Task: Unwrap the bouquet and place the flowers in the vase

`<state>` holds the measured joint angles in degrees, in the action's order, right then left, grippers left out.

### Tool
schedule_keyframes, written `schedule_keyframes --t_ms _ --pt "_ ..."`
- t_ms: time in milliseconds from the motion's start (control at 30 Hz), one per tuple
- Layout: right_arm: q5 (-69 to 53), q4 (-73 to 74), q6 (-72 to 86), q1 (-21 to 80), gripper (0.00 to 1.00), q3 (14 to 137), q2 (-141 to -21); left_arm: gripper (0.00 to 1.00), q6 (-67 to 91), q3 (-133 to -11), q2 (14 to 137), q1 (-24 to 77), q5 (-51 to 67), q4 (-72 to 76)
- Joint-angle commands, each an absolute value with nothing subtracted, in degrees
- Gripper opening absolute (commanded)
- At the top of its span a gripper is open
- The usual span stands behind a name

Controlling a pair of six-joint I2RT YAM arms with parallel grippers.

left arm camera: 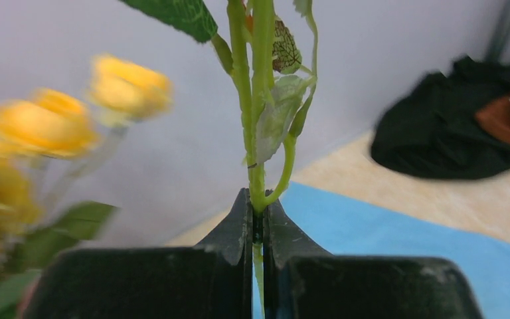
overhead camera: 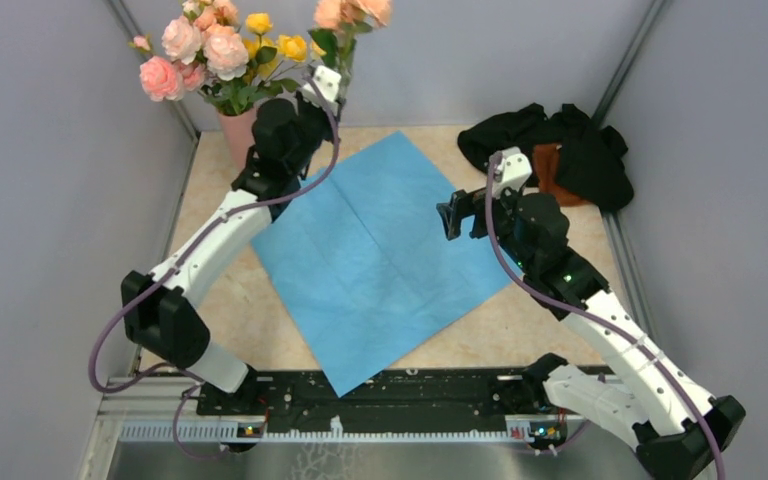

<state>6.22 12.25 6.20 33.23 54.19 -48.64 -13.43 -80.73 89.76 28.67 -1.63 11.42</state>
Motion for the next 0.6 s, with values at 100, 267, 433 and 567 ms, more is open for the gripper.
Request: schedule_keyframes --t_ms 100,267,433,567 --pt "3.1 7.14 9.2 33.2 0.98 51.78 -51.54 0.0 -22.47 -87.89 84.11 21.27 -9.4 11.3" --pt "2.68 6.82 9.4 33.18 0.98 51.37 -52.29 0.0 -20.38 -87.62 82.82 14.68 -10.87 15.64" --pt "2.71 7.25 9.34 33.2 0.98 51.58 -52.75 0.0 -17.62 -85.17 82.49 9.34 -11.18 20.65" --pt "2.58 7.73 9.23 33.2 0.98 51.79 -52.77 0.0 -16.55 -86.89 84.52 6.57 -10.14 20.42"
